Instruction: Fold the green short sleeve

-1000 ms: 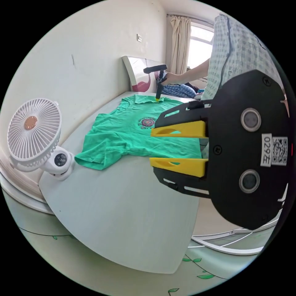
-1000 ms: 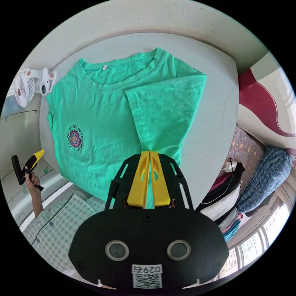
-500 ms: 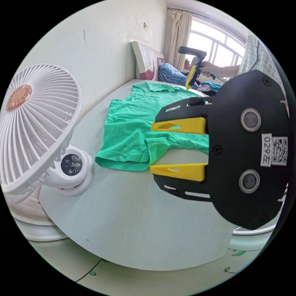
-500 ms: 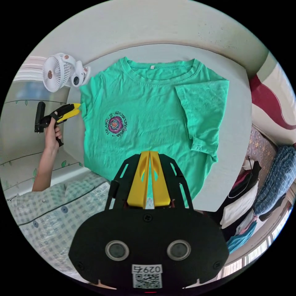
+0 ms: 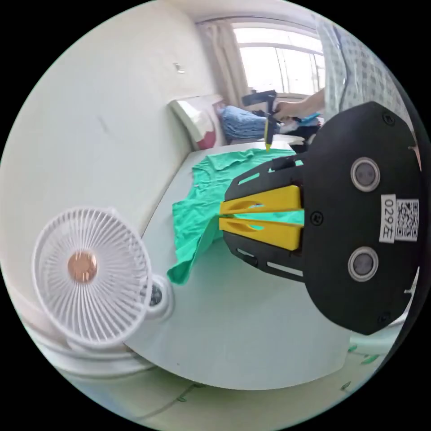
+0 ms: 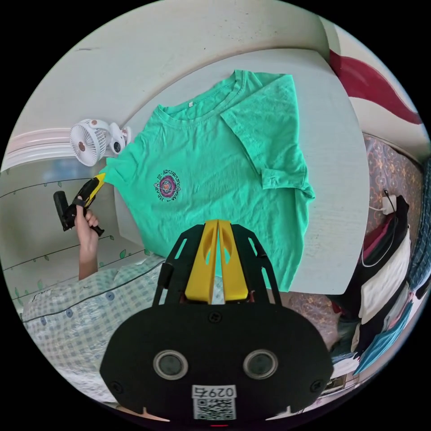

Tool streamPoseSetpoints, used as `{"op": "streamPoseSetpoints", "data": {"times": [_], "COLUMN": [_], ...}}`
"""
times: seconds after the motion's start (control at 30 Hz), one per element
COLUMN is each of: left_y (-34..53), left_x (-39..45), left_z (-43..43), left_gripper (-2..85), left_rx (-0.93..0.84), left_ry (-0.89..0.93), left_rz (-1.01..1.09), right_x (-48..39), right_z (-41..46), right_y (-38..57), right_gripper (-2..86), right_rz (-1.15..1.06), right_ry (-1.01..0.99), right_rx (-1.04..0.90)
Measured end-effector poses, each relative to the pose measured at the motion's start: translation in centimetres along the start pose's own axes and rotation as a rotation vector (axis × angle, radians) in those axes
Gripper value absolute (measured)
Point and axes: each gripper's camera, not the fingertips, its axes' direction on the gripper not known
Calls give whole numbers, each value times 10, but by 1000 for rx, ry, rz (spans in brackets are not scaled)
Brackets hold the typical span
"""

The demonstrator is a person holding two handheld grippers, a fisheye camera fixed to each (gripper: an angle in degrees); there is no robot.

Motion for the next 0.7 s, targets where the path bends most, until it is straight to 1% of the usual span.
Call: {"op": "streamPoseSetpoints", "data": {"times": [0.03, 0.07, 0.1, 0.17, 0.27, 0.37, 0.43, 0.5, 0.57, 0.63, 0.7], "left_y": [-5, -11, -12, -6, 6, 9, 6, -4, -14, -24, -39], "left_x": [9, 23, 30, 33, 26, 15, 18, 27, 36, 45, 59], "left_z": [11, 28, 34, 27, 11, 11, 16, 28, 37, 42, 53], "left_gripper": [43, 81, 111, 130, 124, 125, 124, 121, 121, 122, 124], "left_rx": [-63, -157, -180, -144, -97, -128, -141, -181, -200, -192, -221], "left_ry": [25, 42, -5, -89, -183, -187, -233, -320, -340, -322, -304], "left_rz": [50, 101, 93, 58, -2, -49, -47, -21, 8, 35, 82], "right_x": [-1, -3, -6, -12, -22, -40, -55, -73, -80, -85, -88], "right_z": [2, 5, 6, 7, 10, 20, 31, 55, 72, 82, 92], "right_y": [-2, -6, -10, -16, -31, -55, -68, -83, -93, -100, -105], "right_gripper": [-5, -5, -4, -4, -4, -4, -4, -5, -5, -4, -4], "right_rz": [-10, -34, -64, -96, -155, -233, -278, -339, -329, -314, -276], "right_ry": [-4, -14, -27, -27, -26, -53, -52, -58, -91, -137, -106], "right_rx": [-7, -24, -37, -42, -52, -85, -104, -156, -191, -197, -203]}}
